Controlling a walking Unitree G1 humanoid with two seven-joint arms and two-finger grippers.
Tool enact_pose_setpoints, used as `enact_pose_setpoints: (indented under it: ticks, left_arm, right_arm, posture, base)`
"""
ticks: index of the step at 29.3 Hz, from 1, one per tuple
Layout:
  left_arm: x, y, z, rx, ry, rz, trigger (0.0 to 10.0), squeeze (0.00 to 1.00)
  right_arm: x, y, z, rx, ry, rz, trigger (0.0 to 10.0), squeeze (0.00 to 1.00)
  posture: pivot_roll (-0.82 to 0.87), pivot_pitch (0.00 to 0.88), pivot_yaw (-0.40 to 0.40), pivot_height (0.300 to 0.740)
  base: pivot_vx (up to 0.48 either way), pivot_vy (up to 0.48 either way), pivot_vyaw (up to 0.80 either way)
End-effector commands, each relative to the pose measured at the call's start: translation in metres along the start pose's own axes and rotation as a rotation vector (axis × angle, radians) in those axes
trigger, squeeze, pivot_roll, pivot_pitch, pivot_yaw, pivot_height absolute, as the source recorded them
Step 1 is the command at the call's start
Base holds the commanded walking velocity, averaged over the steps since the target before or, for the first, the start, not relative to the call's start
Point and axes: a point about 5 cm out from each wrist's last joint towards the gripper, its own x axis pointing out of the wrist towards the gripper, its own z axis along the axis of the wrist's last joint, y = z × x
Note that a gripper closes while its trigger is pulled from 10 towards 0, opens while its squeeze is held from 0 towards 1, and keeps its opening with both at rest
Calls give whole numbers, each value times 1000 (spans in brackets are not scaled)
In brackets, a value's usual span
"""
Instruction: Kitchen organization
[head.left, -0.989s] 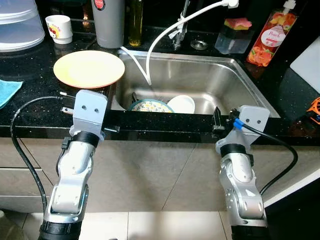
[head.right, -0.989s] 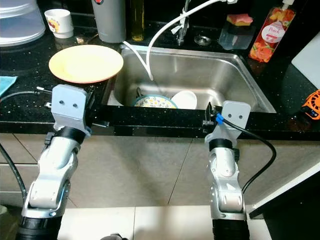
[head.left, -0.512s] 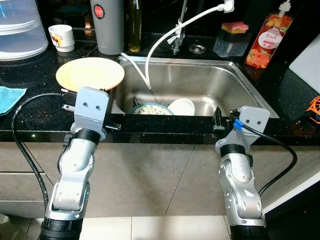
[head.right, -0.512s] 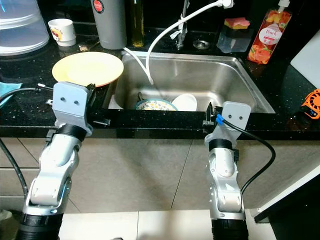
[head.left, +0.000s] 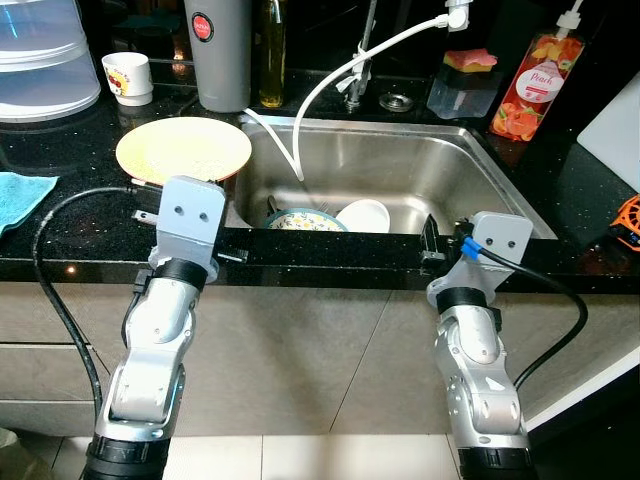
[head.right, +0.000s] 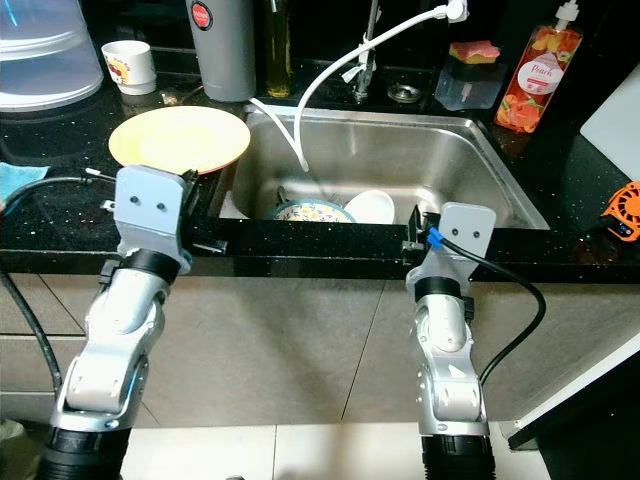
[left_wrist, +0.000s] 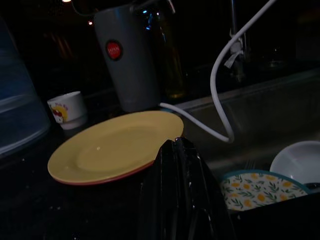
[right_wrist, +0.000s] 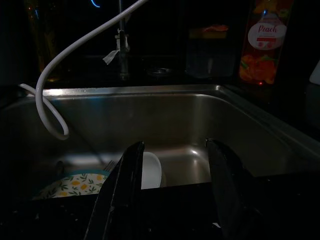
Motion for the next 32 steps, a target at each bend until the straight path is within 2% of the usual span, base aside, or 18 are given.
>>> enact_pose_setpoints:
  ticks: [1, 15, 32]
  left_arm:
    - [1, -6, -2, -19, 15, -24, 10000, 0]
    - [2, -8, -3, -62, 56, -23, 10000, 0]
    - [2, -8, -2, -34, 53, -28, 10000, 0]
  right_arm:
    - [-1, -2, -2, 0, 4, -7, 10000, 0]
    - [0, 0, -2, 2, 8, 2, 10000, 0]
    - [0, 3, -2, 7, 10, 12, 10000, 0]
  posture:
    - [223, 0, -55, 740]
    - [226, 0, -63, 740]
    - [230, 2, -70, 740]
  base:
    - [0, 0, 0]
    - [0, 0, 0]
    - [0, 0, 0]
